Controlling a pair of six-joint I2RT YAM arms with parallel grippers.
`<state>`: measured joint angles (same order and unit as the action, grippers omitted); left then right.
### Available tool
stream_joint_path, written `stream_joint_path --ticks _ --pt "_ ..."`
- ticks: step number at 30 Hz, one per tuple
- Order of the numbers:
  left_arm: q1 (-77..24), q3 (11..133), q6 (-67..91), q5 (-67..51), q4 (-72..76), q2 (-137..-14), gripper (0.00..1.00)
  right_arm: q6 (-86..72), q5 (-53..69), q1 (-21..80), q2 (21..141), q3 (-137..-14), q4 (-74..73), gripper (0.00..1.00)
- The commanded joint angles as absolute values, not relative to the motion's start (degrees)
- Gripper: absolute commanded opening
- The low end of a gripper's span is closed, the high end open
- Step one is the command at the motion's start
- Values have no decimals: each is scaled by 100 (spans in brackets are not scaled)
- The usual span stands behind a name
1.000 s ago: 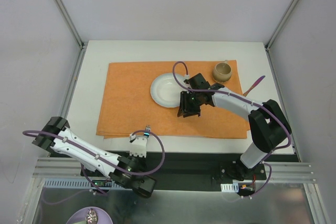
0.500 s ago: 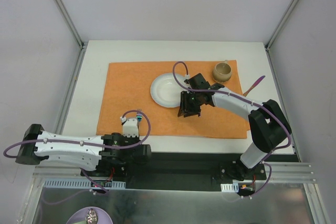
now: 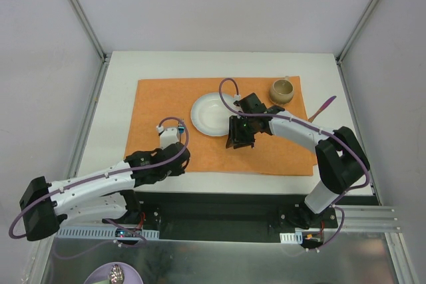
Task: Set the dinner table for one person
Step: Place the fork on the napkin.
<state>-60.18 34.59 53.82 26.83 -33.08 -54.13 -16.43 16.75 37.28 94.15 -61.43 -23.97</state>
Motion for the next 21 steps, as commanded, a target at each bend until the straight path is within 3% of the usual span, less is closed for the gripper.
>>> stream_joint_path --ticks 1,12,21 --pt "-5214 3384 4053 1884 -2304 -5537 0 -1547 1573 3735 9114 -6161 -2496 40" --pt "-3623 3919 2848 862 -1187 -6855 0 -1512 1521 3727 9035 -6082 -2505 40" --pt "-2901 4359 2338 370 -835 -7453 0 -1494 1494 3692 9009 -6003 -2514 40"
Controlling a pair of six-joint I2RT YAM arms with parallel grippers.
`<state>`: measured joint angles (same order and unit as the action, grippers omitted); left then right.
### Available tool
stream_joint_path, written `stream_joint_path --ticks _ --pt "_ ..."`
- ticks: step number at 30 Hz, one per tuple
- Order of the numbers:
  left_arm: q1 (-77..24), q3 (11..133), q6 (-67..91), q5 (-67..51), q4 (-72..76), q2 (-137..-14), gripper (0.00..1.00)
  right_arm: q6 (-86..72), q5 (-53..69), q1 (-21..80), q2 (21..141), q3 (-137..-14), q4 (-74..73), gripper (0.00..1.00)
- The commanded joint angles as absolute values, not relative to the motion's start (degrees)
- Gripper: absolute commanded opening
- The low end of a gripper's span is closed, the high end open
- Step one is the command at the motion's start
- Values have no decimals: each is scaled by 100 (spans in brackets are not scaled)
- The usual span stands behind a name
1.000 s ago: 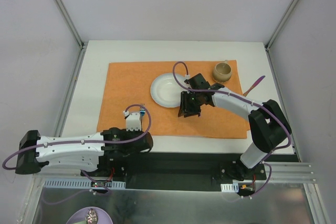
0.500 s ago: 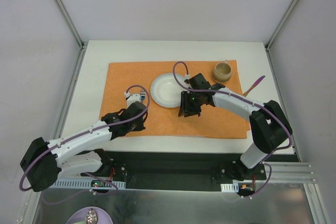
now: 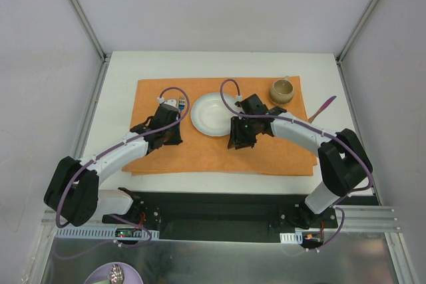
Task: Set the dinner table for one person
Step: Place the fork on the napkin.
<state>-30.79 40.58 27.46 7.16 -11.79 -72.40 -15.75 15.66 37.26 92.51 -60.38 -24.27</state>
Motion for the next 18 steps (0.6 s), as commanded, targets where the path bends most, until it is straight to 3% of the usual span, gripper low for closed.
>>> stream_joint_path --ticks 1,18 --pt "-2883 4377 2312 352 -818 -7575 0 -1503 1485 3691 8991 -6003 -2522 40" --pt "-2452 3815 2549 510 -606 -7629 0 -1485 1477 3674 9009 -6021 -2566 40"
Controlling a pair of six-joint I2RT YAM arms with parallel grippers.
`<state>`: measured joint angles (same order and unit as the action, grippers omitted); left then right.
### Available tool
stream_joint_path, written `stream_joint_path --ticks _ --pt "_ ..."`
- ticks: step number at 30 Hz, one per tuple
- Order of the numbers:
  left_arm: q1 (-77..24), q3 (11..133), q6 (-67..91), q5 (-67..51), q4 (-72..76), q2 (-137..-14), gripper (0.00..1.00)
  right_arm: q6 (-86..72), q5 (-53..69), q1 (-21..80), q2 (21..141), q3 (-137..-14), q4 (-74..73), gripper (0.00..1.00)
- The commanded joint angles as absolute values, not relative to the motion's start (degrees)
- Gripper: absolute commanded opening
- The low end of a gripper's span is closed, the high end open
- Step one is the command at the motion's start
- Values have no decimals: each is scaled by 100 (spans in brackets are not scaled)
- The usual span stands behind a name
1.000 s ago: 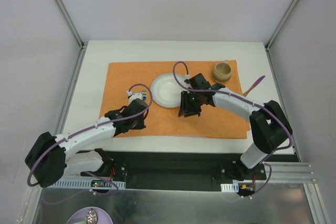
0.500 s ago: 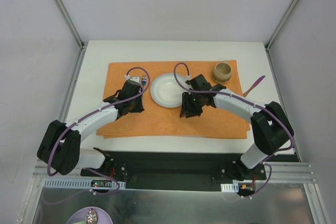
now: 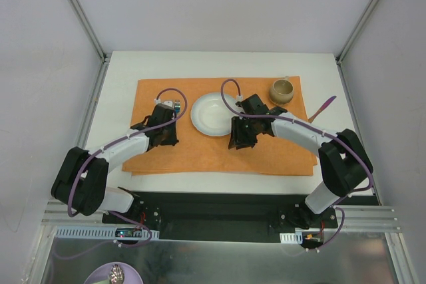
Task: Set the dinner table for one person
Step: Place the fork on the napkin.
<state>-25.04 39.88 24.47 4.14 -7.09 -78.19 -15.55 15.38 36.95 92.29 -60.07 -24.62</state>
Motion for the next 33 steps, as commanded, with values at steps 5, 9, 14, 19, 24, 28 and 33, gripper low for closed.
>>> stream_joint_path --ticks 5,9,14,19,24,28,33 --pt "-2443 3569 2707 562 -580 -7620 0 -1494 1468 3683 9009 -6012 -2575 40" --pt "-2443 3524 2777 615 -554 -7646 9 -1485 1477 3674 9009 -6012 -2575 40" --pt "-2452 3524 2839 642 -554 -7638 50 -1485 1459 3674 9000 -6021 -2593 40" --pt "-2452 3533 2795 624 -597 -7436 77 -1477 1450 3674 8991 -6038 -2610 40" --pt "-2452 3586 2821 615 -983 -6804 84 -1450 1424 3674 8974 -6064 -2663 40" --pt "-2461 3639 2874 580 -1265 -6347 86 -1345 1170 3656 8930 -6178 -2812 40" --pt "-2557 3647 3014 492 -1371 -5959 81 -1204 967 3569 8824 -6205 -2839 39"
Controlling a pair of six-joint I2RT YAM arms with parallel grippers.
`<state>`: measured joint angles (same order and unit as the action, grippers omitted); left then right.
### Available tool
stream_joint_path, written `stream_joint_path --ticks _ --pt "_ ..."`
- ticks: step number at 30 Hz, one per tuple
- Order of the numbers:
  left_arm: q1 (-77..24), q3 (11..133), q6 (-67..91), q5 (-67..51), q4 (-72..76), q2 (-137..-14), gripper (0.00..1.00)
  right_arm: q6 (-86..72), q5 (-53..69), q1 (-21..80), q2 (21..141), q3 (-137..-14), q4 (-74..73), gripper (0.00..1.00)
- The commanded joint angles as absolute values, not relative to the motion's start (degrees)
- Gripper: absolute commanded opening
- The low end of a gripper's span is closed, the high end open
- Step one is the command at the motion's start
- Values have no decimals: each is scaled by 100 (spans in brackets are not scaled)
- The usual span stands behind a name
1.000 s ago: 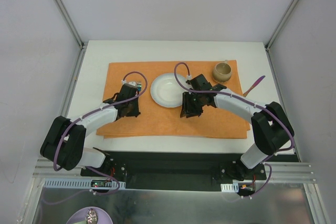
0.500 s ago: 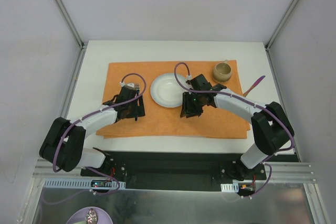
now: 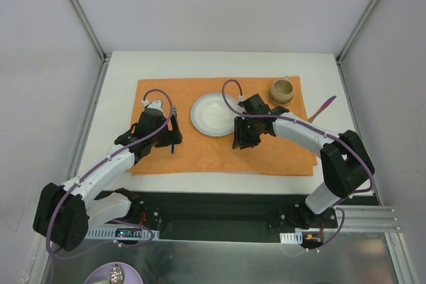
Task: Set the dinner table for one person
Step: Place the fork on the napkin.
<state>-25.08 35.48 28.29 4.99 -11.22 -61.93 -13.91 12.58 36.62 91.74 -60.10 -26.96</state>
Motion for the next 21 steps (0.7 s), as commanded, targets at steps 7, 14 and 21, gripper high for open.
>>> stream_joint_path --ticks 7,14,21 --pt "-3452 3980 3269 887 -1292 -6529 26 -1143 993 3480 9052 -6038 -2445 2" --pt "-4411 4263 3559 1081 -704 -7417 0 -1169 1143 3489 9228 -5652 -1916 1" --pt "-4588 4202 3683 1046 -378 -8033 0 -1169 1090 3551 9430 -5414 -1626 1"
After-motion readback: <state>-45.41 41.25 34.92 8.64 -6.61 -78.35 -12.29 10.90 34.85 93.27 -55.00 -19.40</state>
